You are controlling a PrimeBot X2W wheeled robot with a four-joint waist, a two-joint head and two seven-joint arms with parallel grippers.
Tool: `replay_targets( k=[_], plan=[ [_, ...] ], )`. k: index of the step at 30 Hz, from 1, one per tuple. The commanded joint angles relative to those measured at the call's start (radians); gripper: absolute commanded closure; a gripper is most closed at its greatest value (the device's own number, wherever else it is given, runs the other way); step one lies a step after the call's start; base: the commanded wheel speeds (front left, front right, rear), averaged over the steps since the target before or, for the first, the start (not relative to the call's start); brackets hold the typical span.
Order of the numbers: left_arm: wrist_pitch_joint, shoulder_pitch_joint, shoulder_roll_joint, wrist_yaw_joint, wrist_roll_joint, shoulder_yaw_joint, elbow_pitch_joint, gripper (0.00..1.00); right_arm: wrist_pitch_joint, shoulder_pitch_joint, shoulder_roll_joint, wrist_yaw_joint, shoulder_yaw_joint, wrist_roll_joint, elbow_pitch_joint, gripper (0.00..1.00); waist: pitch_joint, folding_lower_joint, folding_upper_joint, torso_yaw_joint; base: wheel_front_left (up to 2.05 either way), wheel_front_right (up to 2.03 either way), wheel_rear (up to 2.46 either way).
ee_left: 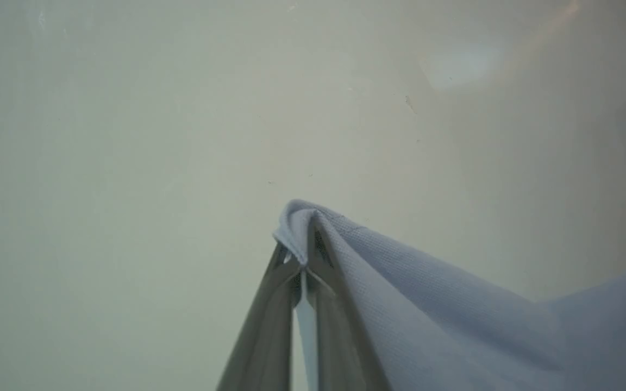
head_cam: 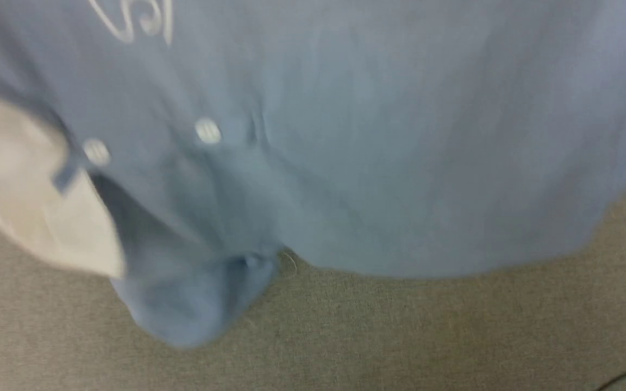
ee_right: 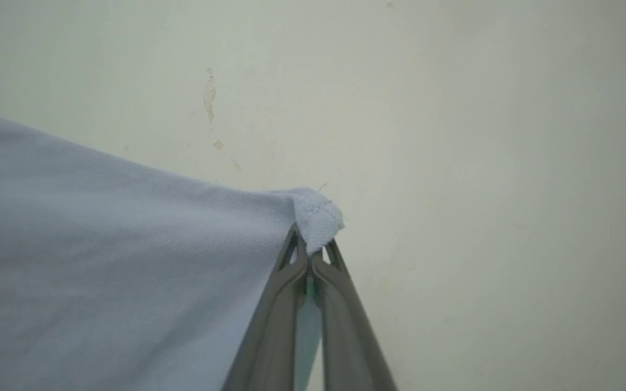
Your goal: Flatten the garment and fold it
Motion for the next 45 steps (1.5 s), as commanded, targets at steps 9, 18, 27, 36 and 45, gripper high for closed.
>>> replay_targets(
  k=[9,18,27,36,45],
  plan=[
    [-0.115,-0.391,-0.098,-0.094,0.067,-0.106,0.413,1.00,-0.124,-0.327,0.126,0.005,0.015,-0.075,0.320,1.00,0.277,-0.0002,0.0000,-0.035,0.00,0.00,0.00],
    [-0.312,-0.644,-0.201,-0.127,0.117,-0.138,0.717,1.00,-0.263,-0.521,0.178,0.005,0.038,-0.155,0.604,1.00,0.355,-0.0002,0.0000,-0.014,0.00,0.00,0.00],
    [-0.407,-0.509,-0.274,-0.147,0.076,-0.156,0.848,1.00,-0.370,-0.430,0.218,0.005,0.109,-0.136,0.740,1.00,0.355,-0.0002,0.0000,0.029,0.00,0.00,0.00],
    [-0.441,0.022,-0.348,-0.127,0.027,-0.180,0.772,1.00,-0.481,-0.084,0.230,0.005,0.240,-0.108,0.753,1.00,0.232,-0.0002,0.0000,0.063,0.00,0.00,0.00],
    [-0.318,0.541,-0.277,-0.103,-0.007,-0.268,0.570,1.00,-0.487,0.287,0.119,0.005,0.342,-0.031,0.641,1.00,0.036,-0.0002,0.0000,0.103,0.00,0.00,0.00]
  ],
)
